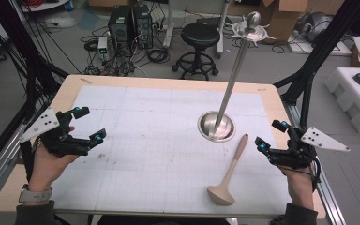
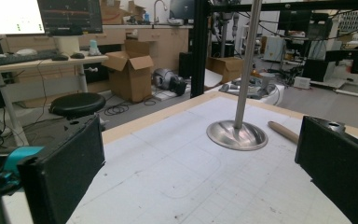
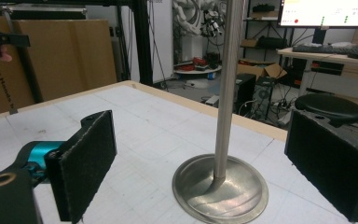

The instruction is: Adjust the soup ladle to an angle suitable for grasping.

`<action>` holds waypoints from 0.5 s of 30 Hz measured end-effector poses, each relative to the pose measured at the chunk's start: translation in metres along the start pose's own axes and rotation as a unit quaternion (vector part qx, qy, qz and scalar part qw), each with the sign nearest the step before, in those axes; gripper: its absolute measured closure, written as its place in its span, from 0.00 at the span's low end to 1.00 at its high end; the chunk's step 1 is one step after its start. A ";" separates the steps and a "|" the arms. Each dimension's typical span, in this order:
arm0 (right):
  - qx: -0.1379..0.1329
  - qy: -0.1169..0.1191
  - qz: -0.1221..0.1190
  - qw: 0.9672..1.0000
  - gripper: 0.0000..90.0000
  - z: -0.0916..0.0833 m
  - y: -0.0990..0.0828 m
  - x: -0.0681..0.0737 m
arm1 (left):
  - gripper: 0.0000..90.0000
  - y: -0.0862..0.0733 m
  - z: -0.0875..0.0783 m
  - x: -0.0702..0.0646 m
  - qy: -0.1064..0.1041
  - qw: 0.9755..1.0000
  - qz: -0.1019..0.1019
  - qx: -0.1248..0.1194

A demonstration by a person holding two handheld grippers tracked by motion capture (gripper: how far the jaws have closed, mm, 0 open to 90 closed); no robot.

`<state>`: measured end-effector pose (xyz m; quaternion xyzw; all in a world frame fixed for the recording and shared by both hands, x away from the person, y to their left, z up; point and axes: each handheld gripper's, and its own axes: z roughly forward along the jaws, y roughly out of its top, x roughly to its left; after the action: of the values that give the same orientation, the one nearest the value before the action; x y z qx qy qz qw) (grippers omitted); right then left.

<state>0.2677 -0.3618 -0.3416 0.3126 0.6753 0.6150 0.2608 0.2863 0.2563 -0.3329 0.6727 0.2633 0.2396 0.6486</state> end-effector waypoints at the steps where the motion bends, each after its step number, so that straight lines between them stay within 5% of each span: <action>1: 0.002 -0.001 0.003 1.000 0.09 0.000 0.000 0.000 | 0.02 0.000 0.000 0.000 0.000 1.000 -0.001 -0.001; 9: 0.006 -0.006 0.006 1.000 0.09 0.001 -0.003 -0.003 | 0.02 -0.001 0.001 0.000 -0.004 1.000 -0.004 0.004; 15: 0.038 -0.010 0.017 0.999 0.09 0.002 -0.007 -0.007 | 0.02 -0.004 0.001 0.000 -0.008 1.000 -0.007 0.015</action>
<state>0.2732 -0.3656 -0.3493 0.3396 0.6900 0.5905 0.2448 0.2873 0.2555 -0.3370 0.6826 0.2659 0.2256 0.6422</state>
